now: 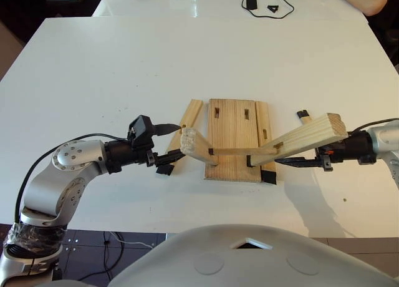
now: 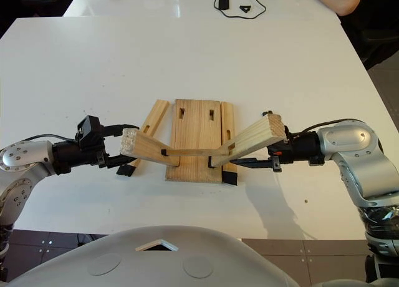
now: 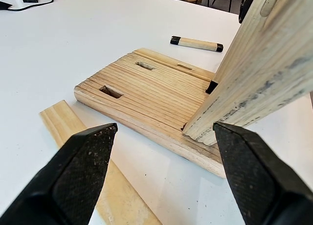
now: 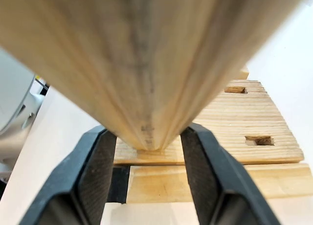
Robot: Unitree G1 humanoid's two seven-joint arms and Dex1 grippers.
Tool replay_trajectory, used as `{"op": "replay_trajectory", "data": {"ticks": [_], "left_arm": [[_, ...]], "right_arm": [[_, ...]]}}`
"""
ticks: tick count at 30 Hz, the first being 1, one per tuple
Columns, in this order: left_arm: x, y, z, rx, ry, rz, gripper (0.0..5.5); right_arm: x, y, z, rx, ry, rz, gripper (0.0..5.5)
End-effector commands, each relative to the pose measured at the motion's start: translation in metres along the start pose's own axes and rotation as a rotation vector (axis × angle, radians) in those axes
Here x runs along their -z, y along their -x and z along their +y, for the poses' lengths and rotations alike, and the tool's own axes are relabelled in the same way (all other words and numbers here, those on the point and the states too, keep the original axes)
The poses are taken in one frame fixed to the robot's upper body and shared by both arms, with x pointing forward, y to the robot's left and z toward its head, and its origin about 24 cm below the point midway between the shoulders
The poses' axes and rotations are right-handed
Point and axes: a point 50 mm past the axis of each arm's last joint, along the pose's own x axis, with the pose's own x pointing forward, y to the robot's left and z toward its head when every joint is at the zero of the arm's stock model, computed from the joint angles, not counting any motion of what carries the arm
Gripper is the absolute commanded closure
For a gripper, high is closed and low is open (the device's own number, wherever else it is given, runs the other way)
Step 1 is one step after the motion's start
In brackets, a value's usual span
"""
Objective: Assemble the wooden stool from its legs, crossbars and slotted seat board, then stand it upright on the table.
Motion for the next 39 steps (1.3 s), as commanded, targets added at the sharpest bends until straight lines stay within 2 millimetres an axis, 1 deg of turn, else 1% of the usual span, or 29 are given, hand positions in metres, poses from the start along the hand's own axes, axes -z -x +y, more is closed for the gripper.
{"op": "replay_trajectory", "data": {"ticks": [1, 6, 11, 15, 17, 18, 20, 25, 29, 32, 34, 36, 39], "left_arm": [[0.000, -0.004, -0.003, 0.008, -0.011, 0.013, 1.86], [0.002, -0.008, -0.007, 0.026, -0.006, 0.017, 1.86], [0.004, -0.009, -0.008, 0.026, -0.005, 0.025, 1.86], [0.005, -0.009, -0.008, 0.024, -0.005, 0.028, 1.86], [0.005, -0.009, -0.008, 0.021, -0.005, 0.030, 1.86], [0.006, -0.009, -0.008, 0.019, -0.005, 0.032, 1.86], [0.007, -0.009, -0.008, 0.014, -0.006, 0.038, 1.86], [0.015, -0.008, -0.011, -0.003, -0.008, 0.065, 1.86], [0.020, -0.009, -0.013, -0.015, -0.011, 0.084, 1.86], [0.022, -0.009, -0.014, -0.023, -0.009, 0.093, 1.86], [0.023, -0.009, -0.013, -0.031, -0.008, 0.100, 1.86], [0.023, -0.009, -0.012, -0.036, -0.009, 0.102, 1.86], [0.023, -0.009, -0.011, -0.038, -0.009, 0.105, 1.86]], "right_arm": [[0.009, -0.008, 0.001, -0.041, -0.017, 0.092, 3.47], [0.020, -0.014, -0.002, -0.032, -0.024, 0.140, 3.47], [0.026, -0.015, -0.001, -0.026, -0.043, 0.143, 4.09], [0.026, -0.014, -0.001, -0.016, -0.046, 0.134, 4.63], [0.024, -0.012, -0.001, 0.002, -0.040, 0.122, 5.00], [0.021, -0.009, 0.000, 0.013, -0.039, 0.113, 5.13], [0.018, -0.003, 0.000, 0.051, -0.039, 0.108, 5.13], [0.019, 0.025, -0.001, 0.159, -0.063, 0.121, 5.13], [0.014, 0.046, -0.002, 0.248, -0.087, 0.081, 5.13], [0.005, 0.065, -0.006, 0.328, -0.106, -0.010, 5.13], [-0.008, 0.078, -0.013, 0.391, -0.112, -0.124, 5.13], [-0.027, 0.089, -0.017, 0.424, -0.110, -0.300, 5.13], [-0.060, 0.099, -0.015, 0.389, -0.093, -0.567, 5.13]]}}
